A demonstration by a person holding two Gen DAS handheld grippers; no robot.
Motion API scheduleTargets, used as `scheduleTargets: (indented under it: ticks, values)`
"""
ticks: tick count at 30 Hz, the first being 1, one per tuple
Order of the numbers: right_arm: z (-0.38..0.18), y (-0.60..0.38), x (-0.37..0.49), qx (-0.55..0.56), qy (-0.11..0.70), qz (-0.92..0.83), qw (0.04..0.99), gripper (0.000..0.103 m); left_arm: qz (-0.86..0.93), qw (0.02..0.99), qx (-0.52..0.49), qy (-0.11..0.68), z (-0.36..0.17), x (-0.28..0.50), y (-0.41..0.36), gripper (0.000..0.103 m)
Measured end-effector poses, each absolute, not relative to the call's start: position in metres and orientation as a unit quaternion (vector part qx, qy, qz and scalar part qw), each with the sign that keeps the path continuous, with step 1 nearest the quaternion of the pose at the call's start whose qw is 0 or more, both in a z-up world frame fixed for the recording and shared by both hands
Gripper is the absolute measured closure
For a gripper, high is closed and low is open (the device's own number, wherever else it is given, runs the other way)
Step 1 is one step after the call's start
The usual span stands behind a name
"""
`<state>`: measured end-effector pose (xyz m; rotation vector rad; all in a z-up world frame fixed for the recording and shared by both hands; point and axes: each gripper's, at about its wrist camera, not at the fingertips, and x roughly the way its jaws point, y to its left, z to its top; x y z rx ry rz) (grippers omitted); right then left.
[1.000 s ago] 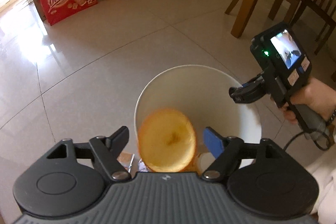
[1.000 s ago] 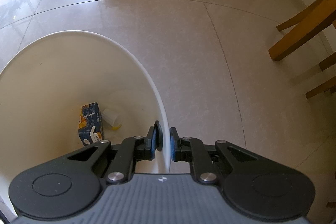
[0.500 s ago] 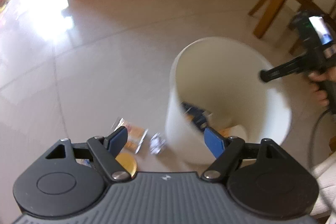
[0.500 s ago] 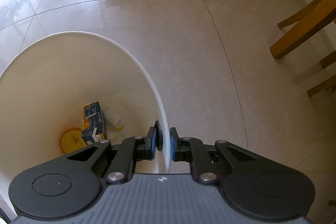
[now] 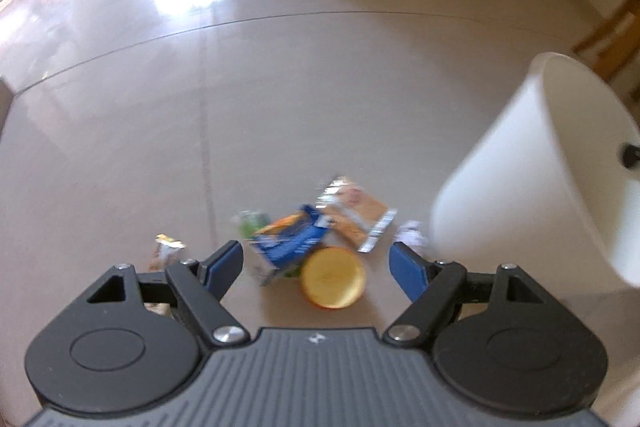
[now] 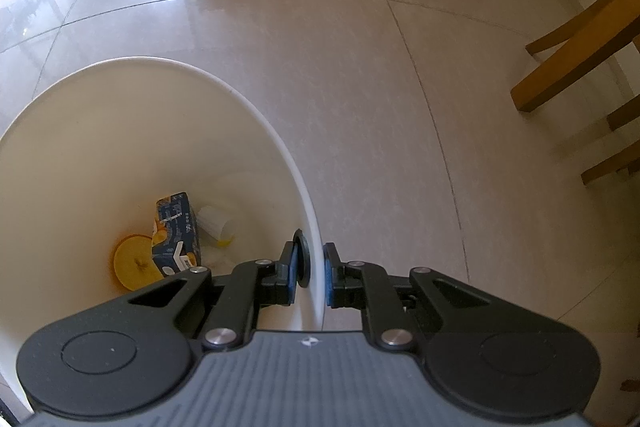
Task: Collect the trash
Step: 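Reach the left gripper to the long snack wrapper and grasp it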
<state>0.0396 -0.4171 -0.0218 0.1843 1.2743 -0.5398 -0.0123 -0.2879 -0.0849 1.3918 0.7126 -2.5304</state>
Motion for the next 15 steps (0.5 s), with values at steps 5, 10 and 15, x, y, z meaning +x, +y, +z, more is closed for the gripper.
scheduleTargets:
  ticks: [5, 10, 15]
  values:
    - [-0.022, -0.417, 0.040, 0.081, 0.587, -0.250, 0.766, 0.087, -0.831, 0.129, 0.491, 0.227, -0.123, -0.011, -0.318, 0.022]
    - [-0.022, -0.416, 0.040, 0.078, 0.588, -0.249, 0.766, 0.087, -0.808, 0.166, 0.516, 0.231, -0.167, -0.005, -0.346, 0.022]
    - [-0.023, -0.415, 0.040, 0.073, 0.589, -0.248, 0.765, 0.087, -0.803, 0.173, 0.530, 0.208, -0.206, 0.000, -0.364, 0.022]
